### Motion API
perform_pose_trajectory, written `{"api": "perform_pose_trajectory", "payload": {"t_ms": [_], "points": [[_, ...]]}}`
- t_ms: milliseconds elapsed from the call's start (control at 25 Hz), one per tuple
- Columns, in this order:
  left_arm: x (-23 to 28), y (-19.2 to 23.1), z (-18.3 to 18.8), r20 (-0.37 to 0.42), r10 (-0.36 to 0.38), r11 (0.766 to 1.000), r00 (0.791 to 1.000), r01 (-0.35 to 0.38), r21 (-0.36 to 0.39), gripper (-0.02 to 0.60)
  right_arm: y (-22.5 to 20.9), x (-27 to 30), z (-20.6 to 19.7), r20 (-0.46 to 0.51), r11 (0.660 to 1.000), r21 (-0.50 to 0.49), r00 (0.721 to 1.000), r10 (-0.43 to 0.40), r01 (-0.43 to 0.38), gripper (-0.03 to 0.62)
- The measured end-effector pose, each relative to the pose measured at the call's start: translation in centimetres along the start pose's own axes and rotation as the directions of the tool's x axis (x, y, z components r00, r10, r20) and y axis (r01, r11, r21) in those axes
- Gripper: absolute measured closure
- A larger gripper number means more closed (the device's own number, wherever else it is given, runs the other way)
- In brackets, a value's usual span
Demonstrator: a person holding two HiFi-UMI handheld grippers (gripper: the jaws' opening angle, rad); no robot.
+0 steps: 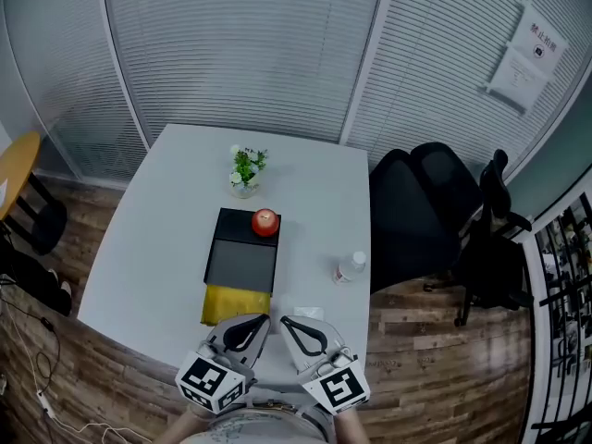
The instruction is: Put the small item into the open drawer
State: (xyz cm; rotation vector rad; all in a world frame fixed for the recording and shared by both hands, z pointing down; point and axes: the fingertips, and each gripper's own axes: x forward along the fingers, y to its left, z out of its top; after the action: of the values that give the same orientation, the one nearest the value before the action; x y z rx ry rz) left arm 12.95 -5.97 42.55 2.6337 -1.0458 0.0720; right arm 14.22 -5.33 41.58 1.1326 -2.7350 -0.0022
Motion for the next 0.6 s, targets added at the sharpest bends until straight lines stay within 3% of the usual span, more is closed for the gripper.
{"api": "perform_pose_trajectory", "payload": {"t_ms": [280,600], "points": [[-0.8,3.0,0.6,-0.019,-0.084,0.996,0.996,0.084,0.004,0.584,0.5,2.9,0.2,-0.012,0.996,0.018,0.996,-0.084,0.084,0.591],[-2.7,6.3,1.1,-0.034,-0.129,0.992,0.991,0.129,0.002,0.584,1.9,6.0,0.4,-0.047,0.990,0.035,0.990,-0.134,0.136,0.591]]}}
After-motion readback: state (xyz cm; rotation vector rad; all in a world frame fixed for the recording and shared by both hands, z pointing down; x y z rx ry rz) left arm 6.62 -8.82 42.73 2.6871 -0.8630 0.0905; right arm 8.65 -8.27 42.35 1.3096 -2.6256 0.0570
